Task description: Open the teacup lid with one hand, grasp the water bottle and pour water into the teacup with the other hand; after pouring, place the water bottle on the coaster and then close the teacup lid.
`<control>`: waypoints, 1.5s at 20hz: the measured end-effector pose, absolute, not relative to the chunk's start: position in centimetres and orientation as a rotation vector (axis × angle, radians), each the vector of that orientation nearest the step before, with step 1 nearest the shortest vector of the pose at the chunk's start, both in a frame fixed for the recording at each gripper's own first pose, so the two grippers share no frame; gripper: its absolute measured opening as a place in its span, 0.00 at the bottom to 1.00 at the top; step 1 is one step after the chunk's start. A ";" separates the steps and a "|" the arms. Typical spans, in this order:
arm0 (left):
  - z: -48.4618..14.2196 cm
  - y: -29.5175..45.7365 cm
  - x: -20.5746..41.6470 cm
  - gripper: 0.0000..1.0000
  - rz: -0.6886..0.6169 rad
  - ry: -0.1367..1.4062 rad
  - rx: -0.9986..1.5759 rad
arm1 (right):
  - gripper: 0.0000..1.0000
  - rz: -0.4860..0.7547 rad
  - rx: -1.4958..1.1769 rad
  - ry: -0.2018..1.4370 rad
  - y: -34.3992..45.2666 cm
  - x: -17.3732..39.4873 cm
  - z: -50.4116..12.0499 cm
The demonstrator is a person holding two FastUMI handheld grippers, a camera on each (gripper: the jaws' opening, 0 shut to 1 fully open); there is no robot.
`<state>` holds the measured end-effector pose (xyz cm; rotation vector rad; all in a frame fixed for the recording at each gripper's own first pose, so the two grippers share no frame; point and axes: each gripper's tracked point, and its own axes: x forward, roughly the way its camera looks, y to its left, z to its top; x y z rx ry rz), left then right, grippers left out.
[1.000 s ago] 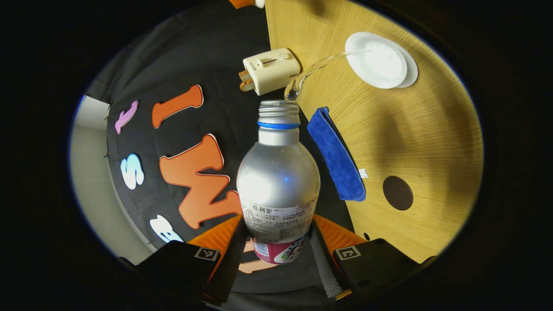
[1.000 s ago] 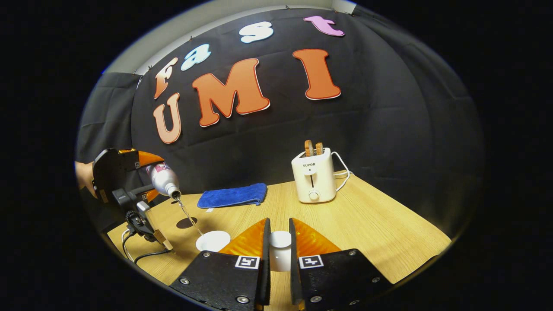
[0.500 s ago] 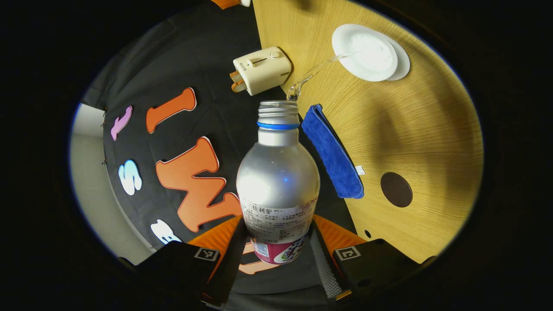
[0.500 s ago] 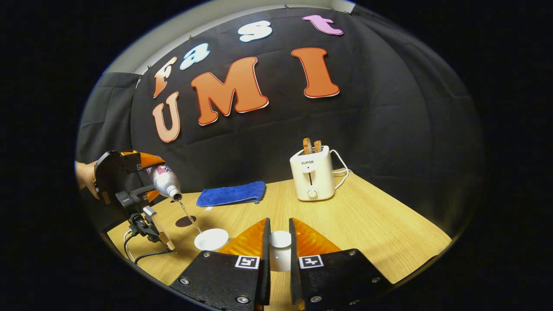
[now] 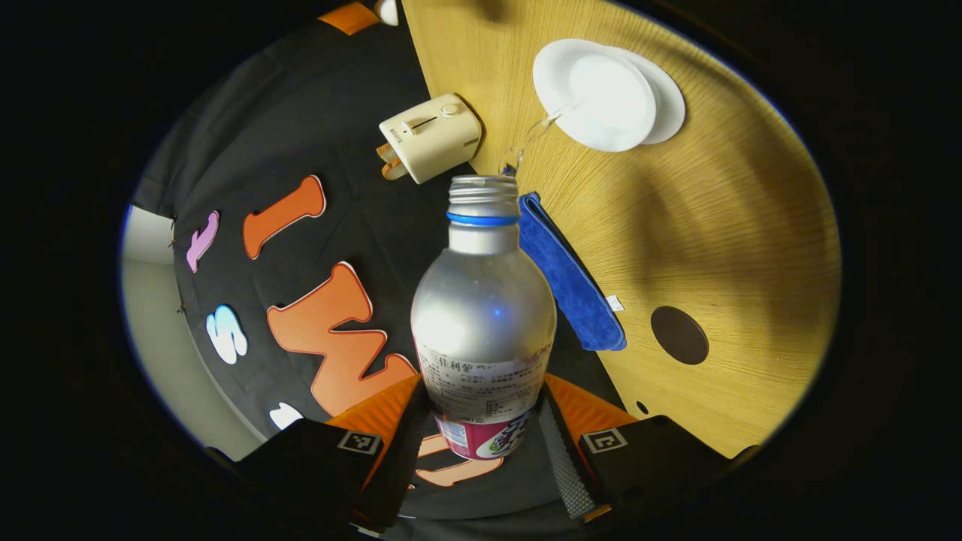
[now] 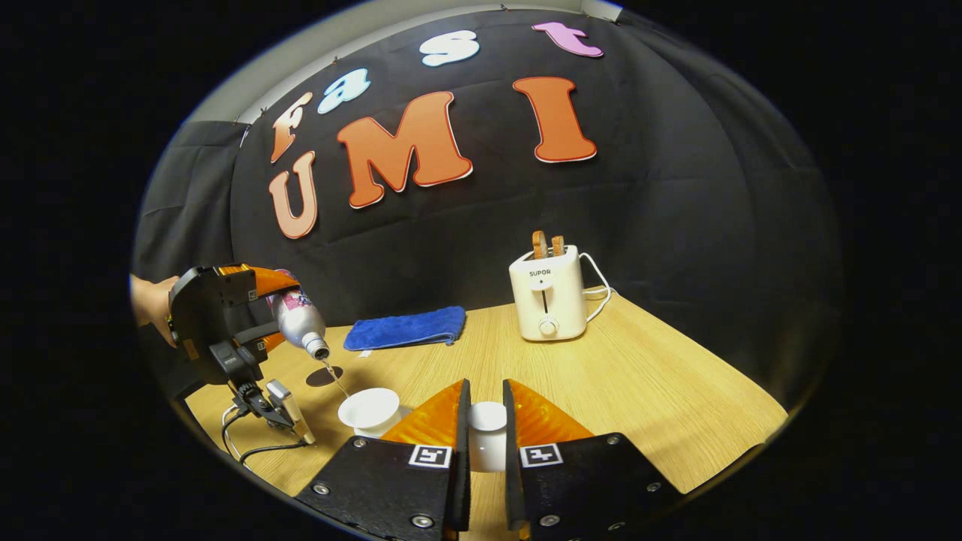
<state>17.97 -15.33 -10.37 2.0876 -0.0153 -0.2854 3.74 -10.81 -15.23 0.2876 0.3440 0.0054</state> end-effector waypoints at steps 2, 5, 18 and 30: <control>-10.5 -15.7 18.0 0.82 -0.290 -0.025 2.102 | 0.19 0.008 0.286 0.345 -10.7 3.8 -15.3; -10.9 -16.1 17.9 0.82 -0.294 -0.030 2.115 | 0.19 0.011 0.285 0.347 -10.6 3.8 -15.4; -9.5 -16.9 17.6 0.82 -0.267 -0.106 2.155 | 0.19 0.024 0.279 0.355 -9.7 4.0 -15.6; -11.3 -15.2 17.2 0.82 -0.284 -0.003 1.912 | 0.19 0.046 0.301 0.349 -8.4 4.2 -15.2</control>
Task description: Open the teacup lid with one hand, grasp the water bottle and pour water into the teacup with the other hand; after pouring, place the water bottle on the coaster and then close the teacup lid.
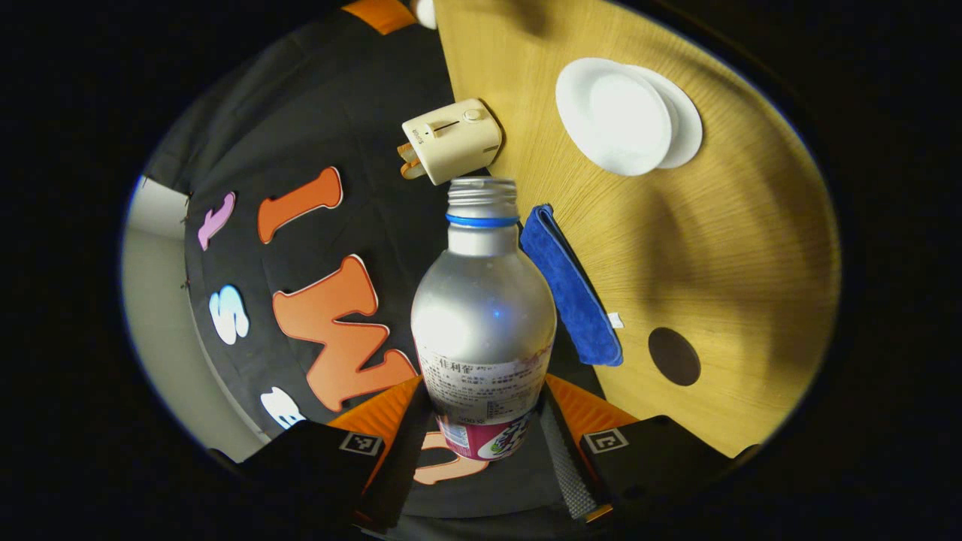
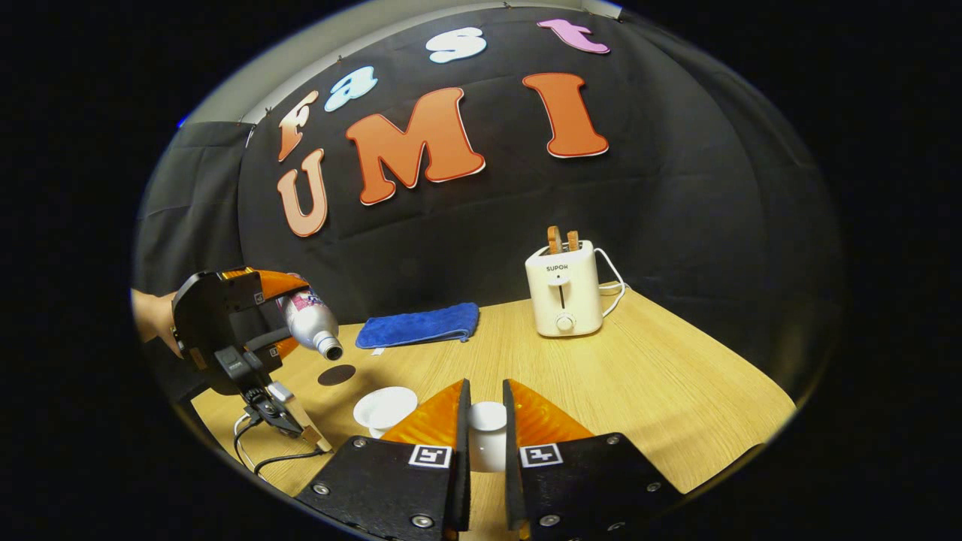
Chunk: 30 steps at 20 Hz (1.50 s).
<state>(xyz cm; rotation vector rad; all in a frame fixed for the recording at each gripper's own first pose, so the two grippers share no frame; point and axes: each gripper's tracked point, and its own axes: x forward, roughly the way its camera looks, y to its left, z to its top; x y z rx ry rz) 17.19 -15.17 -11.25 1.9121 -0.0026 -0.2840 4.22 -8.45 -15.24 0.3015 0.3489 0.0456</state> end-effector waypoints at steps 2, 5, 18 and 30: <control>-11.0 -15.4 17.0 0.80 -0.284 -0.004 1.831 | 0.19 0.056 0.302 0.348 -8.0 4.5 -15.1; -10.3 -15.2 16.8 0.80 -0.263 -0.018 1.695 | 0.19 0.071 0.307 0.340 -7.0 4.9 -14.6; -6.9 -8.6 16.6 0.81 -0.121 0.102 0.968 | 0.19 0.216 0.338 0.322 0.5 8.6 -13.2; -10.1 -3.3 20.4 0.79 -0.079 0.260 0.264 | 0.19 0.257 0.284 0.384 5.1 11.0 -17.7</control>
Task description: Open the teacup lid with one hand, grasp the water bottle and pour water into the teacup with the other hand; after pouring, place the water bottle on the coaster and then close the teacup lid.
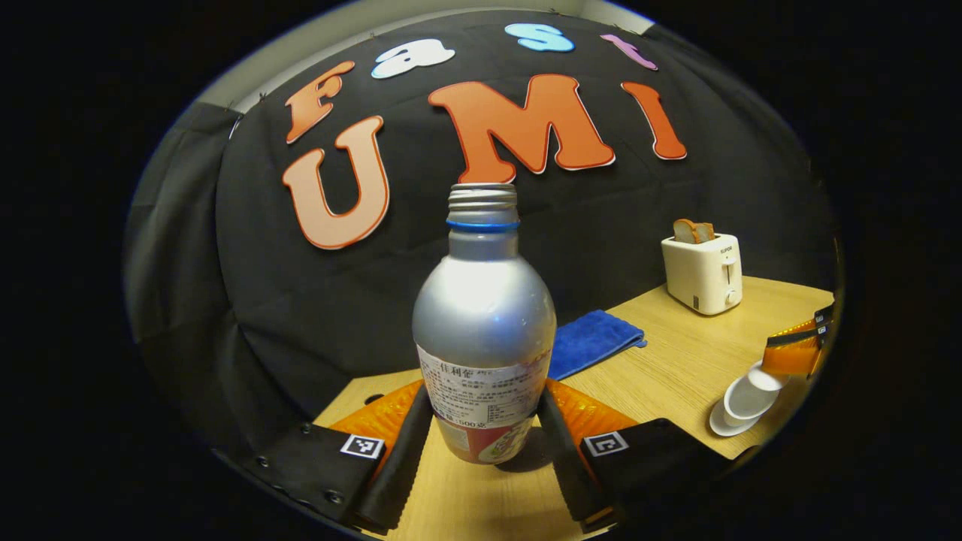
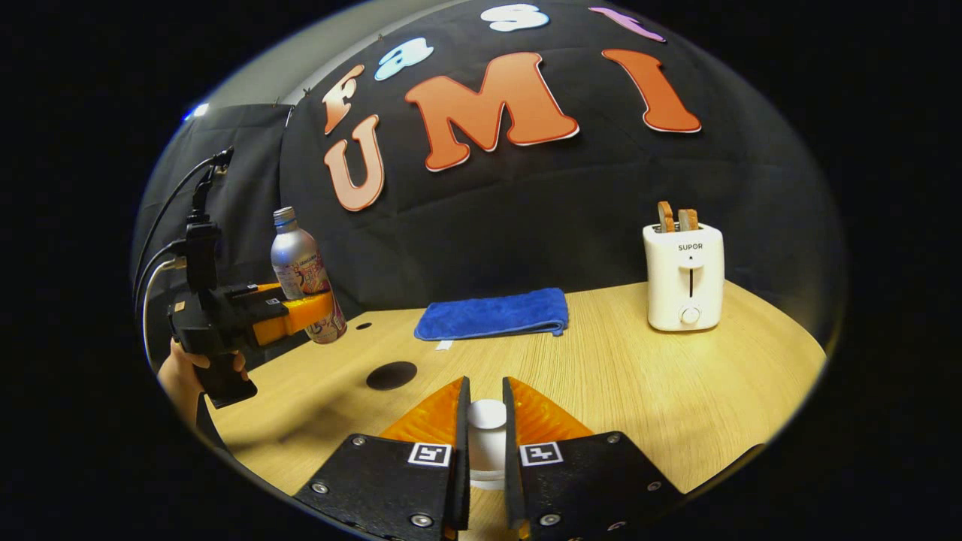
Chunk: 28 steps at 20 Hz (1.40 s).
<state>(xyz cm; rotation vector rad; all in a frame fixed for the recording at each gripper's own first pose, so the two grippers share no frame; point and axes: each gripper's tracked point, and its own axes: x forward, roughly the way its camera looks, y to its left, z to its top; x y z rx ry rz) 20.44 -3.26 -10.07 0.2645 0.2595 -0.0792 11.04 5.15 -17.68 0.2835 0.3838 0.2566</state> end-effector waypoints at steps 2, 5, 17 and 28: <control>-11.4 -3.3 20.7 0.79 -0.084 0.275 0.220 | 0.19 0.247 0.260 0.378 5.3 11.3 -18.2; -12.6 -3.6 21.1 0.81 -0.089 0.289 0.131 | 0.19 0.243 0.254 0.377 5.6 11.7 -19.1; -15.9 -3.3 21.5 0.79 -0.076 0.349 -0.019 | 0.21 0.224 0.098 0.338 6.4 11.3 -20.3; -20.0 -3.1 23.8 0.81 -0.091 0.403 -0.160 | 0.68 0.249 0.173 0.256 5.9 10.3 -17.0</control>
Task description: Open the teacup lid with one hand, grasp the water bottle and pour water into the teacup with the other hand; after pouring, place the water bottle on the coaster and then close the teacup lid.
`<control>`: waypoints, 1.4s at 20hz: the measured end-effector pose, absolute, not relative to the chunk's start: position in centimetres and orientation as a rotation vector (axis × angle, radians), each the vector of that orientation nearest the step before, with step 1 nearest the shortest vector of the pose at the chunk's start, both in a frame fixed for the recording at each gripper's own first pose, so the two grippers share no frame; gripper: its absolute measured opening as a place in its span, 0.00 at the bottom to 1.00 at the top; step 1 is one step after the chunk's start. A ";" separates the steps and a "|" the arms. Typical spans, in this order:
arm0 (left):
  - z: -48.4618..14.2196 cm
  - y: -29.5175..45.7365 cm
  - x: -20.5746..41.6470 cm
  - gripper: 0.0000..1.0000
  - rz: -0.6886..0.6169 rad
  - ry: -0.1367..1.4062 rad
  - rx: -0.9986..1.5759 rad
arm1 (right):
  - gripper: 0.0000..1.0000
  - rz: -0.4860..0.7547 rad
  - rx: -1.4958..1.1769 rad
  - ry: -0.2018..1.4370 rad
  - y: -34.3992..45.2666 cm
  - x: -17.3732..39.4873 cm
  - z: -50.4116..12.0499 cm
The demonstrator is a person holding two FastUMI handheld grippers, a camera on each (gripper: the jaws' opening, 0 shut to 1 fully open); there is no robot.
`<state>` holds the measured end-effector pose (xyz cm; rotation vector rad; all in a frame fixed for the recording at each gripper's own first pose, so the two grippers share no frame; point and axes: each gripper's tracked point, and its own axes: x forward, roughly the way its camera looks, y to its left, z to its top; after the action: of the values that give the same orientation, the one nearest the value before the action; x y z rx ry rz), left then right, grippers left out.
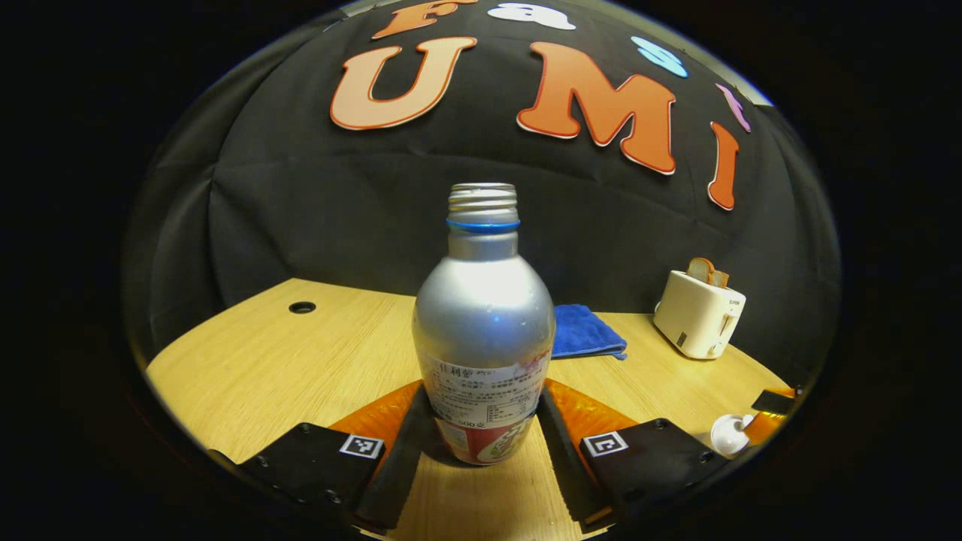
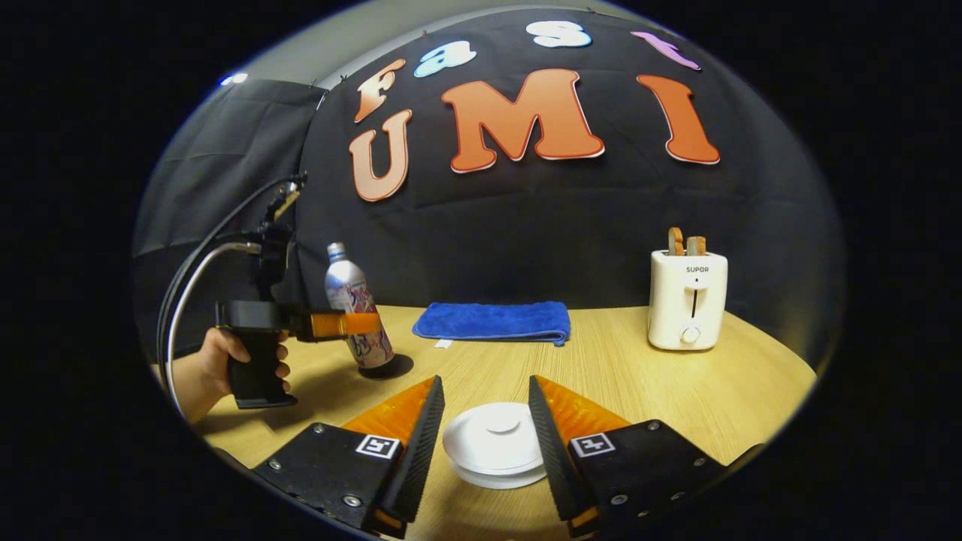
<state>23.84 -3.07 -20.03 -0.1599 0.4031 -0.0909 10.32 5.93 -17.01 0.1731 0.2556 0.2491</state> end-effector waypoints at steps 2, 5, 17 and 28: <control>-20.7 -2.9 24.6 0.80 -0.084 0.417 -0.170 | 0.75 0.241 0.183 0.228 5.2 10.1 -15.8; -21.0 -3.2 25.1 0.81 -0.090 0.428 -0.154 | 0.79 0.234 0.197 0.198 4.2 9.7 -14.5; -21.5 -3.2 26.2 0.91 -0.081 0.446 -0.093 | 0.84 0.183 0.164 0.242 1.8 8.2 -14.6; -15.2 -3.9 19.3 0.96 -0.113 0.348 -0.129 | 0.84 0.174 0.155 0.138 2.5 6.0 -9.0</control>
<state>19.34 -3.87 -15.18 -0.1294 0.3478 -0.1132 6.00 2.51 -8.97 0.1547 0.1380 0.1739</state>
